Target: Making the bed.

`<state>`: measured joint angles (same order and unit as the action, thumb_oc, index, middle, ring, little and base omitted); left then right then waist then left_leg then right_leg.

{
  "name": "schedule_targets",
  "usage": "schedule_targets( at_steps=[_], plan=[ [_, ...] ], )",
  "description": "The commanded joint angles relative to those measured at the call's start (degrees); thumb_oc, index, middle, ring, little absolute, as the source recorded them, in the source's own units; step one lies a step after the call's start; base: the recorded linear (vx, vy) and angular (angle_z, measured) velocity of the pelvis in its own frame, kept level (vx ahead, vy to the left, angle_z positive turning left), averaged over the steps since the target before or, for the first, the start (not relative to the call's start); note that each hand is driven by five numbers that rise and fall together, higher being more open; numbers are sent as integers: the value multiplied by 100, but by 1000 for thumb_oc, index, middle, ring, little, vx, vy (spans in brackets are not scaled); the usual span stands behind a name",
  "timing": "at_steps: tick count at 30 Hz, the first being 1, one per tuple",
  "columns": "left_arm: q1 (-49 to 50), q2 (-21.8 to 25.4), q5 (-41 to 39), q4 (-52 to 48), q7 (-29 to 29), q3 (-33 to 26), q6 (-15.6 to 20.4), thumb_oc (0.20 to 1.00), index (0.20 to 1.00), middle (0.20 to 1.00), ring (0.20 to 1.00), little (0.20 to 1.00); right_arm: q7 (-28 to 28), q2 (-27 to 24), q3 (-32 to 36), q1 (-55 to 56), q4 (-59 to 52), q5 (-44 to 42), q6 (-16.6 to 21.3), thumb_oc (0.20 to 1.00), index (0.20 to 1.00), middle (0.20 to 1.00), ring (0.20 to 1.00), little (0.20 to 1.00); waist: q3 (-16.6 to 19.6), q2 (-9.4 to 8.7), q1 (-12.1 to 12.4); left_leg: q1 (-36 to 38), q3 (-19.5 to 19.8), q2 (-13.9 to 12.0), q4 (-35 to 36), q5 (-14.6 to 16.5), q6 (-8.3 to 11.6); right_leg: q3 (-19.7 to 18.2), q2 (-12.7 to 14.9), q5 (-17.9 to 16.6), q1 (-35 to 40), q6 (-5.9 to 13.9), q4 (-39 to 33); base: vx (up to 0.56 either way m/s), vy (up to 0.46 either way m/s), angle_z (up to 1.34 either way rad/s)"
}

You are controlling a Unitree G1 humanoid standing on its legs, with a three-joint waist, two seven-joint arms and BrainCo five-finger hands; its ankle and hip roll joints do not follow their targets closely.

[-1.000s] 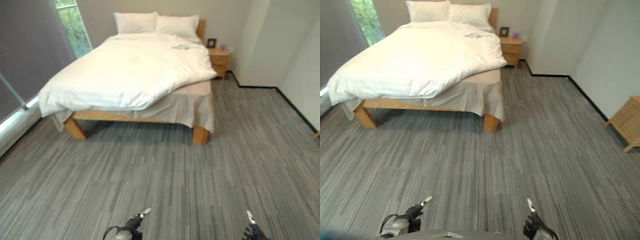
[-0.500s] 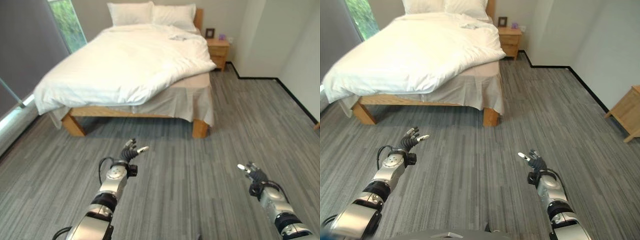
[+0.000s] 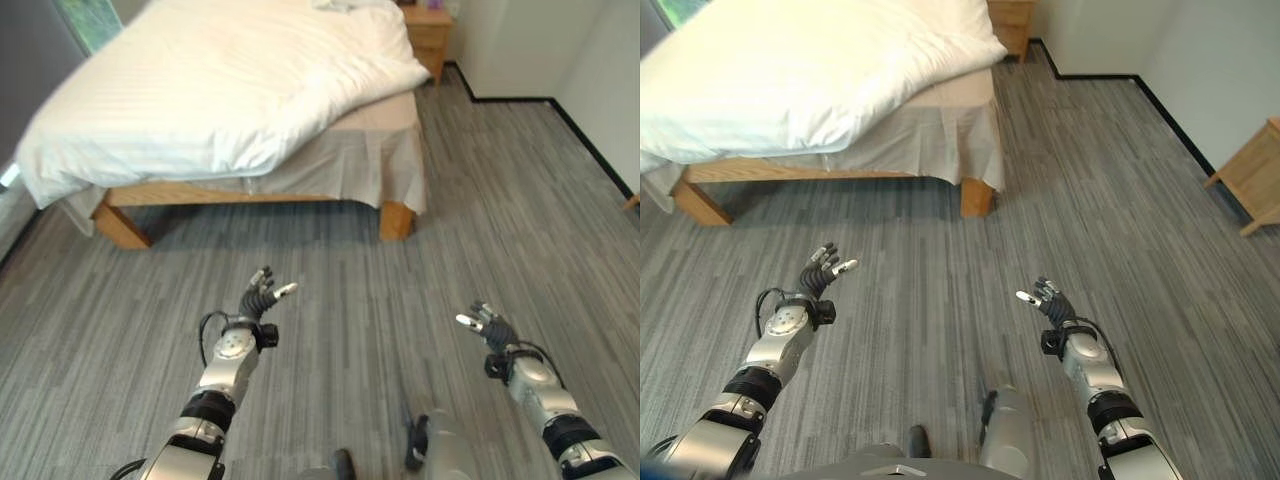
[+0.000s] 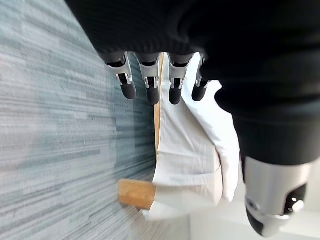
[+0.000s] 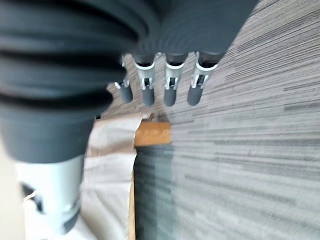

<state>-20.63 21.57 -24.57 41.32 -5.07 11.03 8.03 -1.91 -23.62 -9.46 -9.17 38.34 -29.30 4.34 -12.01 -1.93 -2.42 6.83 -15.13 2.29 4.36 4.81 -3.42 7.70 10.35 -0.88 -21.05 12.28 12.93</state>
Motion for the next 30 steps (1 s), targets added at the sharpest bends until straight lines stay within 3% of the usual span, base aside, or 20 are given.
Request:
schedule_targets(
  at_steps=[1,3,5,6,7,8,10,11,12,15,16,17,19,20,22,24,25,26,28,30],
  plan=[
    [-399,100,157,-38,51,121,208,1000,1000,1000,1000,1000,105,-144,321,-47,22,-48,286,1000,1000,1000,1000,1000,159,-12,-345,1098,635,-403,64,365,671,165,-43,-1313,265,124,-1654,650,-172,56],
    [-394,55,214,-129,92,176,203,1000,1000,1000,1000,1000,110,-170,471,126,-20,-16,284,1000,1000,1000,1000,1000,208,9,-420,1247,751,-465,64,381,731,257,-41,-1329,231,153,-1749,549,-161,63],
    [-349,-100,250,-281,112,279,217,1000,1000,1000,1000,1000,177,-150,656,311,-15,-71,353,1000,1000,1000,1000,1000,371,82,-526,1622,981,-779,-202,-42,923,413,-71,-1418,408,1,-1344,699,-227,107],
    [-349,-100,250,-281,112,279,217,1000,1000,1000,1000,1000,177,-150,656,311,-15,-71,353,1000,1000,1000,1000,1000,373,80,-528,1619,983,-778,-202,-44,923,414,-68,-1418,407,1,-1344,683,-333,104],
    [-198,-224,95,-326,142,306,189,1000,1000,1000,1000,1000,179,-196,594,336,18,-115,362,1000,1000,1000,1000,1000,486,125,-591,1220,1072,-1095,-1733,-1130,1151,487,-302,-1157,708,-333,-1165,623,-403,71],
    [-178,-244,-59,-309,238,380,150,1000,1000,1000,1000,1000,184,-236,539,299,55,-173,316,1000,1000,1000,1000,1000,488,45,-552,656,1037,-1222,-2713,-1645,1149,522,-341,-984,970,-514,-1164,809,-579,52],
    [-304,-245,-172,-356,173,403,83,1000,1000,1000,1000,1000,225,-258,395,211,-64,-256,321,1000,1000,1000,1000,1000,285,-223,-315,-401,787,-1457,-4588,-2062,1152,617,-447,-678,1547,-932,-1296,541,-567,19],
    [-305,-207,-207,-395,214,461,69,1000,1000,1000,1000,1000,223,-311,300,198,-195,-224,301,1000,1000,1000,1000,1000,195,-324,-180,-760,749,-1480,-4962,-1854,966,604,-521,-500,1745,-1045,-1342,499,-509,-17],
    [-336,-217,-232,-446,220,519,59,1000,1000,1000,1000,1000,243,-372,247,176,-249,-117,285,1000,1000,1000,1000,1000,115,-421,-32,-1223,694,-1388,-5124,-1686,968,592,-519,-360,2000,-1065,-1419,552,-376,-33],
    [-374,-232,-301,-391,250,575,51,1000,1000,1000,1000,1000,261,-468,128,-5,-283,-11,226,1000,1000,1000,1000,1000,83,-451,223,-1914,455,-1428,-4820,-1447,974,620,-528,-176,2481,-1035,-1527,531,-168,13],
    [-314,-259,-335,-329,302,567,72,1000,1000,1000,1000,1000,232,-509,111,-121,-412,-47,247,1000,1000,1000,1000,1000,133,-406,406,-2152,45,-1392,-3536,-1496,1004,672,-555,13,2840,-972,-1572,650,-46,16],
    [-284,-271,-325,-271,287,555,87,1000,1000,1000,1000,1000,235,-487,63,-172,-428,-55,294,1000,1000,1000,1000,1000,185,-350,473,-2195,-106,-1286,-2872,-1546,986,670,-602,107,2956,-931,-1573,886,-8,14],
    [-247,-243,-206,-83,219,440,119,1000,1000,1000,1000,1000,185,-407,-187,-514,-293,10,372,1000,1000,1000,1000,1000,291,-175,725,-2047,-231,-752,-639,-1835,924,591,-794,386,3304,-769,-1497,632,58,5],
    [-247,-243,-206,-83,219,440,119,1000,1000,1000,1000,1000,185,-407,-187,-514,-293,10,372,1000,1000,1000,1000,1000,287,-176,726,-2041,-232,-750,-634,-1837,924,590,-793,386,3308,-769,-1497,608,-12,-34],
    [-332,-195,-199,-55,201,431,125,1000,1000,1000,1000,1000,140,-236,-517,-1066,102,188,282,1000,1000,1000,1000,1000,365,-131,874,-1648,-496,-576,-555,-1708,646,535,-860,450,3404,-664,-866,571,-17,-38],
    [-312,-95,-165,-139,145,401,103,1000,1000,1000,1000,1000,143,41,-567,-1152,146,271,255,1000,1000,1000,1000,1000,447,-216,994,-1286,-589,-311,-422,-1387,315,687,-495,-292,3103,-199,428,417,97,-42],
    [-309,-94,-165,-141,144,401,102,1000,1000,1000,1000,1000,144,43,-567,-1150,145,272,255,1000,1000,1000,1000,1000,449,-223,999,-1281,-597,-302,-415,-1386,310,679,-484,-282,3095,-193,446,479,222,-25],
    [-203,-65,-103,-331,80,332,104,1000,1000,1000,1000,1000,108,228,-553,-1035,205,296,210,1000,1000,1000,1000,1000,444,-118,881,-794,-623,-235,-195,-1178,97,728,-121,-1043,2574,121,1740,460,174,-5],
    [-169,-10,-35,-351,94,288,102,1000,1000,1000,1000,1000,41,251,-603,-983,290,473,148,1000,1000,1000,1000,1000,408,7,760,-413,-467,-302,-45,-1023,44,761,128,-894,2051,25,2065,493,96,31],
    [-136,53,15,-410,169,289,85,1000,1000,1000,1000,1000,-41,179,-625,-906,356,577,88,1000,1000,1000,1000,1000,353,68,641,-127,-256,-337,37,-873,145,885,396,-603,1740,-168,1302,374,-102,69]
  ],
)
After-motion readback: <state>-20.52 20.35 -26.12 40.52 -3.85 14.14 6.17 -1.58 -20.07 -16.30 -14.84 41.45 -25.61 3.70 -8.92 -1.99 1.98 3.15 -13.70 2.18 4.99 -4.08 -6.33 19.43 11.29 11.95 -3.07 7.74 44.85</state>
